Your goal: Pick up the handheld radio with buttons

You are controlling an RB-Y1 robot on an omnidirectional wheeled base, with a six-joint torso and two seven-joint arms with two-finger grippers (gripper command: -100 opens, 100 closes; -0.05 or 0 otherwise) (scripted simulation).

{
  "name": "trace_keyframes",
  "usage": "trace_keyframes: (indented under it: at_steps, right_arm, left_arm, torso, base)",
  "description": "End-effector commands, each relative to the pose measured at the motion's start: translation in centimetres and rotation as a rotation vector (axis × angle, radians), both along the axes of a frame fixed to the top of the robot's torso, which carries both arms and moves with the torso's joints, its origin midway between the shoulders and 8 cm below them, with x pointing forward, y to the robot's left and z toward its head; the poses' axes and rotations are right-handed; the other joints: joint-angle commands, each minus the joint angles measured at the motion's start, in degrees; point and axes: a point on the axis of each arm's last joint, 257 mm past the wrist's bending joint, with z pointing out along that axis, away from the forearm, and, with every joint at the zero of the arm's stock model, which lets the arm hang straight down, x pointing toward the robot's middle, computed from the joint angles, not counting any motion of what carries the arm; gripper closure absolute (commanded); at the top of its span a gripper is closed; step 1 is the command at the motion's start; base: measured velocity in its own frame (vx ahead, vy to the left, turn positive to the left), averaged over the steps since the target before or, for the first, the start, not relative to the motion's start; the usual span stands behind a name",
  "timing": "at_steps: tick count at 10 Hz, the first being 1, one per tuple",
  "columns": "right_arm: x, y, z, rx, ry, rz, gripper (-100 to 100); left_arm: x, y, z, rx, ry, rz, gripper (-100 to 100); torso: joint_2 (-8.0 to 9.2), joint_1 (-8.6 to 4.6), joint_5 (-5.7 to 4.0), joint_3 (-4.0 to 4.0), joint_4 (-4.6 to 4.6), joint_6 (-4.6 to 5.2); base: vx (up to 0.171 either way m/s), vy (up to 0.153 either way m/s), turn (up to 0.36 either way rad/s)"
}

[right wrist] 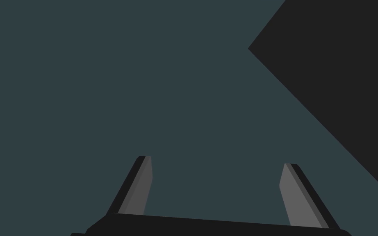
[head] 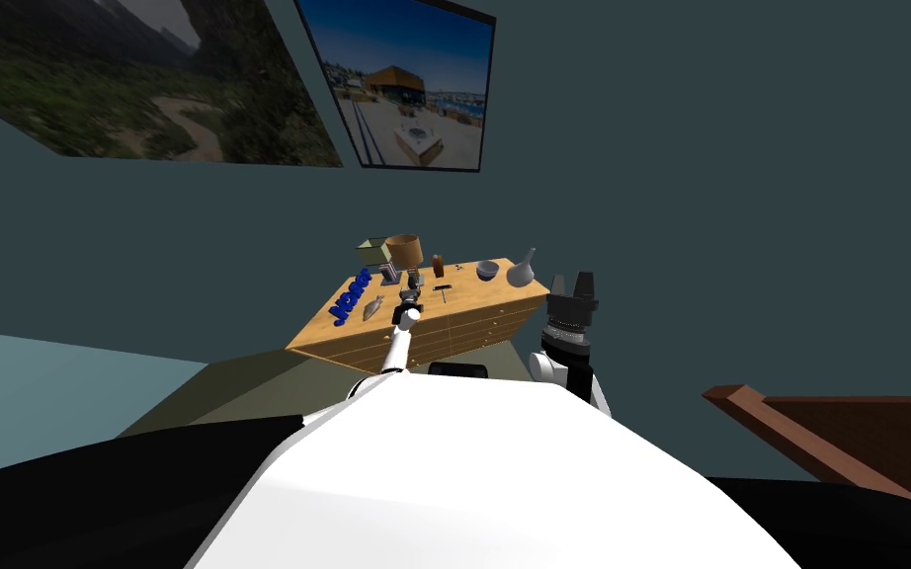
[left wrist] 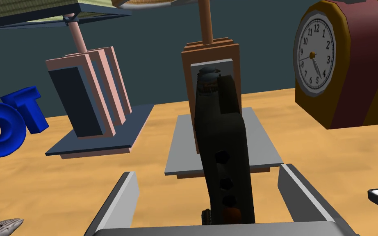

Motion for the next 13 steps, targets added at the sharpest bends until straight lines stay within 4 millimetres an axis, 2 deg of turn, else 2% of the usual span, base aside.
trace_keyframes:
  at_steps: [1,3,4,6,7,9,10,11,12,13]
  right_arm:
    - [0.0,0.0,0.0,0.000,0.000,0.000,0]
    - [0.0,0.0,0.0,0.000,0.000,0.000,0]
    - [0.0,0.0,0.0,0.000,0.000,0.000,0]
    - [0.0,0.0,0.0,0.000,0.000,0.000,0]
    - [0.0,0.0,0.0,0.000,0.000,0.000,0]
    - [0.0,0.0,0.0,0.000,0.000,0.000,0]
    - [0.0,0.0,0.0,0.000,0.000,0.000,0]
    - [0.0,0.0,0.0,0.000,0.000,0.000,0]
    - [0.0,0.0,0.0,0.000,0.000,0.000,0]
    - [0.0,0.0,0.0,0.000,0.000,0.000,0]
  left_arm:
    - [1.2,-0.6,0.8,0.004,-0.016,0.006,-100]
    - [1.4,-1.1,-0.4,-0.003,0.008,-0.002,-100]
    - [2.4,-1.5,0.8,0.006,-0.017,0.007,-100]
    - [2.8,-2.3,-0.3,-0.003,0.008,-0.005,-100]
    - [3.9,-2.8,1.1,0.007,-0.019,0.002,-100]
    - [4.1,-3.6,-0.1,-0.001,0.009,-0.010,-100]
    - [5.3,-4.2,1.8,0.010,-0.025,-0.004,-100]
    - [5.4,-4.9,0.4,0.003,0.006,-0.016,-100]
    - [6.3,-5.4,2.0,0.015,-0.024,-0.007,-100]
    - [6.9,-6.1,2.5,0.013,-0.028,-0.018,-100]
  torso:
    - [0.00,0.00,0.00,0.00,0.00,0.00]
    - [0.03,0.07,0.01,0.02,0.01,0.00]
    - [-0.01,0.01,0.00,0.00,0.00,-0.01]
    - [0.04,0.04,0.01,0.02,0.01,0.00]
    - [0.00,-0.01,0.00,0.00,0.00,0.00]
    - [0.06,0.04,0.01,0.04,0.02,0.00]
    - [-0.02,-0.02,0.00,-0.01,0.00,-0.01]
    - [0.01,0.04,0.00,0.01,0.01,0.00]
    - [0.04,0.05,0.01,0.02,0.01,-0.01]
    - [0.09,0.13,0.02,0.05,0.02,-0.01]
  base:
    - [-0.036,0.046,0.018]
    - [-0.030,0.037,0.000]
    - [-0.038,0.038,0.019]
    - [-0.033,0.032,0.000]
    - [-0.056,0.046,0.024]
    - [-0.030,0.032,-0.002]
    - [-0.037,0.043,0.023]
    - [-0.041,0.046,0.002]
    - [-0.056,0.067,0.017]
    - [-0.051,0.053,0.001]
